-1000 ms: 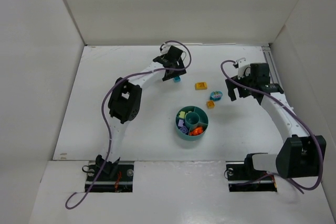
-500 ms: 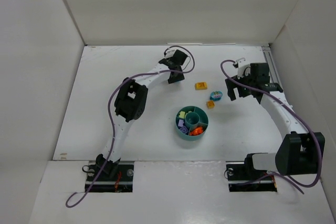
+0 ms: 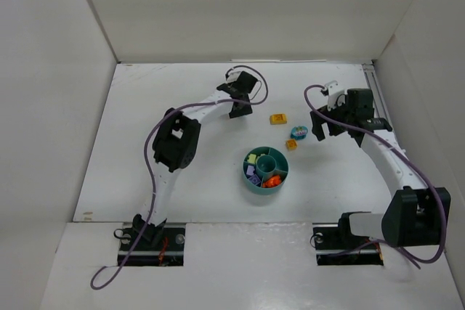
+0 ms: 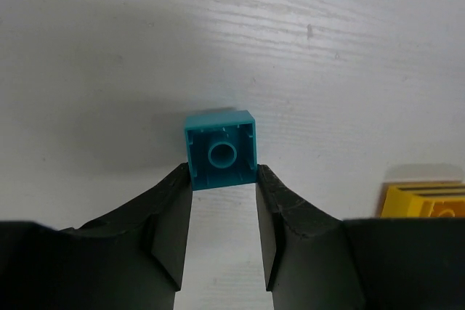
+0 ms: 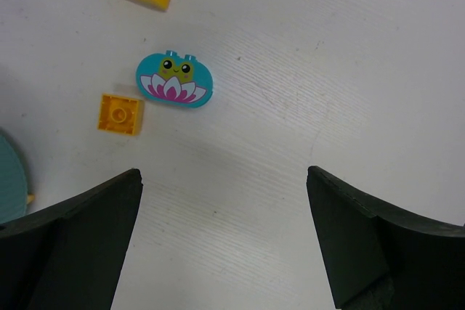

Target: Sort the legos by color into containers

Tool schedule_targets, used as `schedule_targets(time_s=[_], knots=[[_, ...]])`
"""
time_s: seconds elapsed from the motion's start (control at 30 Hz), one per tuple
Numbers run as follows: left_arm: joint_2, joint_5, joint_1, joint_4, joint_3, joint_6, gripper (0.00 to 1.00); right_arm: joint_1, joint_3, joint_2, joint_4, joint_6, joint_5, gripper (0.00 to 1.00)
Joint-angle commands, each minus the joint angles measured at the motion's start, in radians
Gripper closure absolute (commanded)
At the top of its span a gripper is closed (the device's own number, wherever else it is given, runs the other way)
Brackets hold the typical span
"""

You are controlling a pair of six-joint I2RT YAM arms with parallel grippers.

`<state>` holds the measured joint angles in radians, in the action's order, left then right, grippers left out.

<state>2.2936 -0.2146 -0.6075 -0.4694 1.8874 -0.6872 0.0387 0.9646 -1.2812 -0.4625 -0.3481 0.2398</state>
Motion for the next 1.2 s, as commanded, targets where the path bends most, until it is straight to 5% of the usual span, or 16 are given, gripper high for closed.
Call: schedule_targets(time_s=[0.0,0.2,0.4,0.53,0.67,1.17], knots=[[-0.186,-0.029,-0.040,0.054,-0.077,0.075,0.95,-0.010,-0.024,0.054,0.082,-0.025,0.049,0.00],[-0.414,0.021,-0.116,0.192,-0.244,0.205,0.96,-0.010,-0.076,0.098,0.116,-0.025,0.058,0.00],[-0.618,0.230,-0.176,0.321,-0.467,0.324,0.95,-0.010,-0.099,0.108,0.139,-0.015,0.068,0.00],[-0.715,0.207,-0.273,0.334,-0.542,0.405,0.89,-0.010,-0.109,0.108,0.159,-0.006,0.069,0.00],[-0.755,0.159,-0.389,0.324,-0.579,0.446,0.88,-0.010,-0.109,0.117,0.159,-0.006,0.078,0.00],[-0.899,0.256,-0.445,0.356,-0.790,0.426,0.79,-0.010,-0.118,0.135,0.159,-0.015,0.087,0.00]])
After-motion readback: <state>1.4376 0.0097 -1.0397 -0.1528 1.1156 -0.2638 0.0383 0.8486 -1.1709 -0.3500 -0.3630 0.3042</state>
